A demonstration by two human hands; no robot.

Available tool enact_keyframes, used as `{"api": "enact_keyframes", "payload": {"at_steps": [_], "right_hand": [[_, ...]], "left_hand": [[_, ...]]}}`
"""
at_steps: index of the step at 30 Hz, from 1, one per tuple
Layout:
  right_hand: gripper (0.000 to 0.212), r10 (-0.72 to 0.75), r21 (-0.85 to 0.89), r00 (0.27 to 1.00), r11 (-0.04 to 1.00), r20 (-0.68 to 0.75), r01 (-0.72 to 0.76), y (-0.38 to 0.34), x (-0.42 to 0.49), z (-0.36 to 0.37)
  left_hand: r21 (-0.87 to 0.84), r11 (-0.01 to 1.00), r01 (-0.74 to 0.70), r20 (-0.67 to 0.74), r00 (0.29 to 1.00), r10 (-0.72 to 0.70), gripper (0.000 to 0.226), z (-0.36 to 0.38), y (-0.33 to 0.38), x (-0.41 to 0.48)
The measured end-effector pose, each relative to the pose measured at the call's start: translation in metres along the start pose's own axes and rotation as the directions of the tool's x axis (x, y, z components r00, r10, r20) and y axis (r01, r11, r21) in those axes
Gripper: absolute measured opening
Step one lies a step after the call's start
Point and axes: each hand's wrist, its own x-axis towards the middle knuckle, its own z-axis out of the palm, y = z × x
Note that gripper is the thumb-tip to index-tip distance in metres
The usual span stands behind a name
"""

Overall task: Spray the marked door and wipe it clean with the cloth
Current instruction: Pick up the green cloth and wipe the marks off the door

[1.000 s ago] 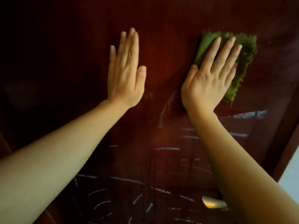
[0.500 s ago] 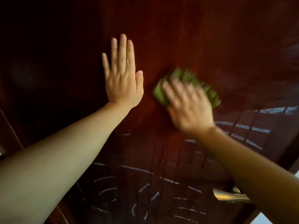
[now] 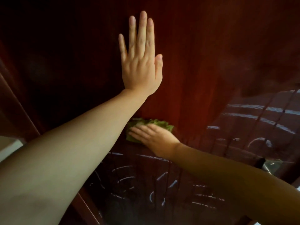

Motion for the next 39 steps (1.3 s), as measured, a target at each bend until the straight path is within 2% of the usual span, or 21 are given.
{"api": "enact_keyframes", "payload": {"at_steps": [3, 5, 6, 8, 10, 12, 13, 14, 15, 16, 19, 21, 22, 24, 29, 31, 33, 34, 35, 37, 39], "right_hand": [[0.077, -0.041, 0.024, 0.996, 0.999, 0.073, 0.039, -0.019, 0.023, -0.003], [0.078, 0.174, 0.092, 0.982, 0.982, -0.07, -0.167, -0.008, 0.01, -0.006], [0.077, 0.34, 0.153, 0.929, 0.936, -0.147, -0.318, 0.004, -0.005, -0.008], [0.074, 0.67, 0.221, 0.701, 0.743, -0.245, -0.632, 0.039, -0.049, -0.012], [0.075, 0.914, 0.315, 0.325, 0.392, -0.244, -0.865, 0.078, -0.091, -0.023], [0.075, 0.983, 0.413, -0.054, 0.024, -0.178, -0.911, 0.106, -0.107, -0.034], [0.075, 0.973, 0.434, -0.164, -0.08, -0.161, -0.898, 0.111, -0.106, -0.038], [0.077, 0.969, 0.44, -0.187, -0.099, -0.162, -0.893, 0.111, -0.1, -0.041], [0.078, 0.976, 0.439, -0.124, -0.034, -0.18, -0.898, 0.108, -0.093, -0.042], [0.079, 0.979, 0.428, 0.005, 0.093, -0.203, -0.899, 0.101, -0.085, -0.041], [0.072, 0.834, 0.28, 0.465, 0.541, -0.296, -0.793, 0.081, -0.084, -0.031], [0.067, 0.75, 0.206, 0.577, 0.651, -0.324, -0.73, 0.092, -0.105, -0.026], [0.067, 0.759, 0.205, 0.567, 0.64, -0.319, -0.741, 0.102, -0.12, -0.025], [0.071, 0.844, 0.24, 0.428, 0.511, -0.322, -0.826, 0.129, -0.156, -0.024], [0.073, 0.97, 0.465, -0.141, -0.034, -0.198, -0.885, 0.186, -0.252, -0.021], [0.071, 0.957, 0.514, -0.231, -0.111, -0.174, -0.851, 0.176, -0.257, -0.013], [0.072, 0.95, 0.511, -0.262, -0.142, -0.171, -0.848, 0.154, -0.242, -0.003], [0.074, 0.959, 0.496, -0.226, -0.116, -0.168, -0.861, 0.139, -0.23, 0.0], [0.077, 0.977, 0.471, -0.129, -0.034, -0.17, -0.882, 0.124, -0.215, 0.003], [0.081, 0.953, 0.381, 0.223, 0.287, -0.204, -0.879, 0.093, -0.186, 0.008], [0.075, 0.801, 0.265, 0.538, 0.596, -0.263, -0.758, 0.071, -0.167, 0.013]], "left_hand": [[0.004, 1.0, 0.0, 0.0, 1.0, 0.0, 0.068, -0.002, 0.0, -0.001], [0.004, 1.0, -0.012, -0.001, 1.0, 0.012, 0.068, -0.003, 0.002, 0.0], [0.006, 1.0, -0.013, -0.001, 1.0, 0.013, 0.068, -0.004, 0.003, 0.002], [-0.007, 1.0, 0.0, 0.017, 1.0, 0.0, 0.069, -0.006, 0.007, 0.002], [-0.013, 1.0, 0.008, 0.027, 1.0, -0.008, 0.071, -0.006, 0.011, 0.003], [-0.009, 1.0, 0.011, 0.045, 0.999, -0.011, 0.073, -0.008, 0.014, 0.003], [-0.011, 1.0, 0.022, 0.06, 0.998, -0.021, 0.073, -0.008, 0.015, 0.004], [-0.017, 0.999, 0.037, 0.068, 0.997, -0.036, 0.073, -0.009, 0.015, 0.004], [-0.03, 0.998, 0.05, 0.069, 0.996, -0.048, 0.074, -0.01, 0.017, 0.004], [-0.054, 0.998, 0.044, 0.071, 0.997, -0.04, 0.075, -0.012, 0.022, 0.001], [-0.168, 0.982, -0.086, 0.064, 0.993, 0.098, 0.078, -0.009, 0.058, -0.034], [-0.195, 0.978, -0.076, 0.093, 0.991, 0.096, 0.077, 0.003, 0.083, -0.061], [-0.18, 0.983, -0.038, 0.113, 0.992, 0.059, 0.077, 0.01, 0.091, -0.072], [-0.145, 0.989, 0.023, 0.114, 0.993, -0.007, 0.076, 0.021, 0.096, -0.082], [-0.12, 0.99, 0.068, 0.08, 0.995, -0.059, 0.076, 0.021, 0.101, -0.079], [-0.114, 0.991, 0.072, 0.056, 0.996, -0.066, 0.073, 0.021, 0.102, -0.079], [-0.123, 0.99, 0.07, 0.021, 0.997, -0.068, 0.069, 0.023, 0.101, -0.081], [-0.133, 0.989, 0.069, 0.011, 0.998, -0.068, 0.068, 0.024, 0.1, -0.081], [-0.136, 0.988, 0.069, 0.006, 0.998, -0.069, 0.068, 0.024, 0.1, -0.082], [-0.13, 0.989, 0.07, 0.006, 0.998, -0.07, 0.068, 0.024, 0.1, -0.08], [-0.129, 0.989, 0.071, 0.012, 0.997, -0.07, 0.069, 0.023, 0.098, -0.08]]}}
